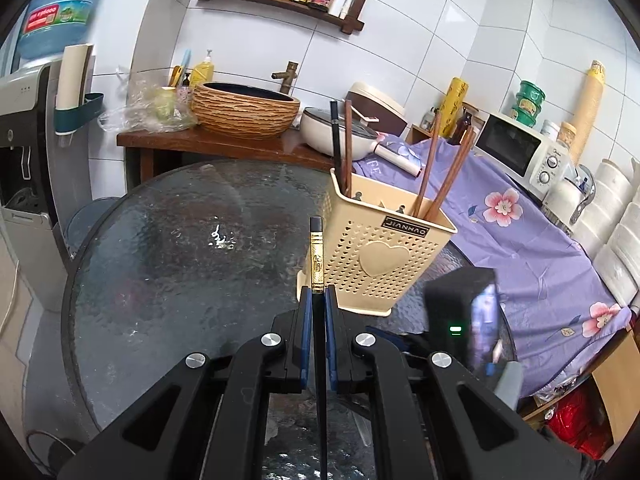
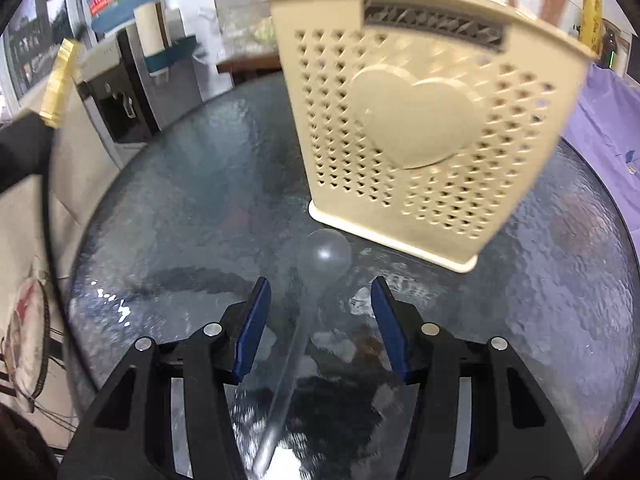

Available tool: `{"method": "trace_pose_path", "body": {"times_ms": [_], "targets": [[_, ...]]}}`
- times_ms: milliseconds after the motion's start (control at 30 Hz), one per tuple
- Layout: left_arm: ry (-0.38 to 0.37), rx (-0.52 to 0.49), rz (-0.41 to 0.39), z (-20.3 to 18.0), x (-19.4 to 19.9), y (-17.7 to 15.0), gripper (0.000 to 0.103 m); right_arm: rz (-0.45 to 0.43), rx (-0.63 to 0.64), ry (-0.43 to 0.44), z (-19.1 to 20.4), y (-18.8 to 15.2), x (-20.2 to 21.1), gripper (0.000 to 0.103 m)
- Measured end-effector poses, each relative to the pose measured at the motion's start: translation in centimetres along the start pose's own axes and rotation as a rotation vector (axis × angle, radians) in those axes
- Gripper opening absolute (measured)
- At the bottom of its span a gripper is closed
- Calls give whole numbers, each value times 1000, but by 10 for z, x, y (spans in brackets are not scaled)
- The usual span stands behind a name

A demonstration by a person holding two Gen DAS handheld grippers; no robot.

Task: Organize utensils
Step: 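Lift the chopstick with left tool while right tool lifts the spoon toward the holder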

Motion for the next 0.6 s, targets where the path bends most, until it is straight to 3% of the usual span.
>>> {"method": "trace_pose_path", "body": {"times_ms": [400,533,600], "targets": [[-12,35,12,21,-5,-1,6,27,-8,-60,5,14,-28,46],[-15,43,16,22,-7,-2,6,16,-5,-68,8,21,-31,37],[-14,41,17,20,-7,-3,6,15,1,-76,13,25,-34,37]]}}
Point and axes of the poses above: each gripper's, at about its wrist camera, not at the fingertips, and x roughly against the way its jaws point, z to its left, y to its top, the point moved 8 cm from there along -x, roughly the way its jaws point, and after that the axes turned 11 degrees about z, right-handed, at the moved point
